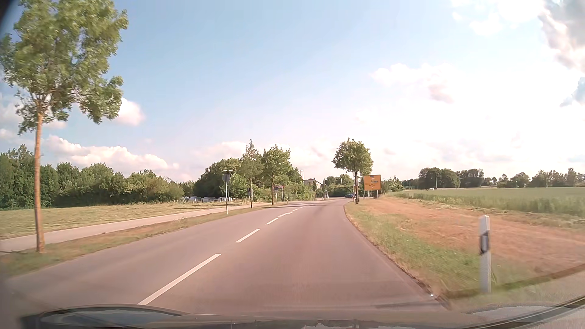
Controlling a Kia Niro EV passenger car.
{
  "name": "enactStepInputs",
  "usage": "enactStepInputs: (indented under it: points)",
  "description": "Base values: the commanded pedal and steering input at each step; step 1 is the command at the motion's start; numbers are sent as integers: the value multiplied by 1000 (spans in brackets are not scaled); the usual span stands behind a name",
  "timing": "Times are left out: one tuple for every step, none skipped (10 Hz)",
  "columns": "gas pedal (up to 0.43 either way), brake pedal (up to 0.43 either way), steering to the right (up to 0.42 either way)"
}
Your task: Follow the waypoints while adhering to traffic rules and regulations
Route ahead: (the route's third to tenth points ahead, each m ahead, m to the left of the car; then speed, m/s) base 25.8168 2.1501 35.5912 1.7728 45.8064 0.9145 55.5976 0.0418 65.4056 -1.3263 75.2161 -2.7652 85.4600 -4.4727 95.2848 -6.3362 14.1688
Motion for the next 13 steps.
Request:
enactStepInputs:
  points:
    - [0,12,1]
    - [0,12,1]
    - [0,12,1]
    - [0,12,1]
    - [0,12,1]
    - [0,12,1]
    - [0,12,1]
    - [0,12,1]
    - [0,18,1]
    - [0,18,2]
    - [0,24,4]
    - [0,24,9]
    - [0,24,12]
